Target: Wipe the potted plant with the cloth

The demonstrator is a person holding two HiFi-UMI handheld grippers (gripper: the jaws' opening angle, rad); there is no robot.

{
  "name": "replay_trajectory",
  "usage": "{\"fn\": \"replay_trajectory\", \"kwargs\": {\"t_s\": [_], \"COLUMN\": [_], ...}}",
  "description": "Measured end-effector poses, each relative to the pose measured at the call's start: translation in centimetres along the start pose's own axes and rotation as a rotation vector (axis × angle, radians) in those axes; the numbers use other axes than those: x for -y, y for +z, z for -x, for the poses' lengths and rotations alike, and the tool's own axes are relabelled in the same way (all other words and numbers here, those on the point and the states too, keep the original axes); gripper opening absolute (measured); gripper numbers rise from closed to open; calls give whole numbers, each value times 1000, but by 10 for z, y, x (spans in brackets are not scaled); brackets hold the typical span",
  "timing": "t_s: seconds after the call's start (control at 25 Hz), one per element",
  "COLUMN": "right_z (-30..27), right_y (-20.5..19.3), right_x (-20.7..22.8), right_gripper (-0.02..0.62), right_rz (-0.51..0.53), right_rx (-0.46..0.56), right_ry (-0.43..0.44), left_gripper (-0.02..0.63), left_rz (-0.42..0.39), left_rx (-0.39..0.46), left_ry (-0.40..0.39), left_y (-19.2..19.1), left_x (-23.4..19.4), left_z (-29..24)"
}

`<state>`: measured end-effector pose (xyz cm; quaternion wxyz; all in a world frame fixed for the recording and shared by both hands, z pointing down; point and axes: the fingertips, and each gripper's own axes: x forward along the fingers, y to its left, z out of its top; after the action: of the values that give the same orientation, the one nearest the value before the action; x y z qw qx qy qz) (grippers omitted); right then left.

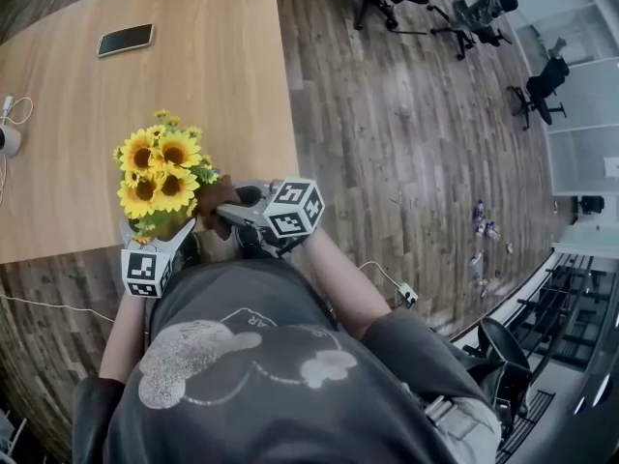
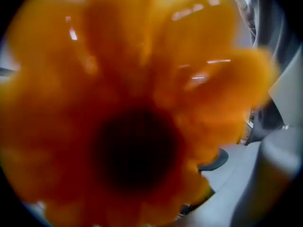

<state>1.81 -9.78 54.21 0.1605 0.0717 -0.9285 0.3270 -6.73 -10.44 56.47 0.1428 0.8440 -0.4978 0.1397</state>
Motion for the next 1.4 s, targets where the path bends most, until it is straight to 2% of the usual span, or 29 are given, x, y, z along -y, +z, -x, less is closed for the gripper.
{"fn": "replay_trajectory", "kwargs": {"t_s": [0.2, 0.28, 0.32, 0.36, 0.52, 0.68, 0.8, 0.96, 1.16, 1.4], "right_z": [47, 48, 44, 38, -5, -51, -70, -74, -64, -54], "right_y": [27, 39, 46, 53, 79, 85, 80, 69, 59, 42], "right_x": [50, 68, 75, 82, 100, 98, 80, 65, 55, 21], "right_gripper": [58, 58, 59, 59, 60, 60, 60, 60, 60, 60], "right_rz": [-32, -5, 12, 26, 44, 20, 45, 107, 42, -12], "right_rx": [101, 94, 85, 76, 42, -14, -48, -71, -46, 1], "right_ry": [-165, -212, -225, -232, -221, -134, -83, -110, -129, -162], "left_gripper": [591, 524, 454, 453, 451, 451, 452, 453, 453, 451], "left_rz": [36, 62, 70, 73, 65, 56, 46, 29, 10, -20], "left_rx": [32, 38, 37, 34, 36, 39, 30, 23, 15, 7], "left_ry": [150, 211, 229, 235, 211, 182, 153, 112, 60, -17], "left_y": [12, 15, 15, 16, 15, 14, 20, 23, 31, 44], "left_x": [-18, -26, -29, -31, -29, -31, -37, -43, -47, -47], "left_z": [-17, -18, -17, -17, -15, -15, -13, -9, -13, -9]}}
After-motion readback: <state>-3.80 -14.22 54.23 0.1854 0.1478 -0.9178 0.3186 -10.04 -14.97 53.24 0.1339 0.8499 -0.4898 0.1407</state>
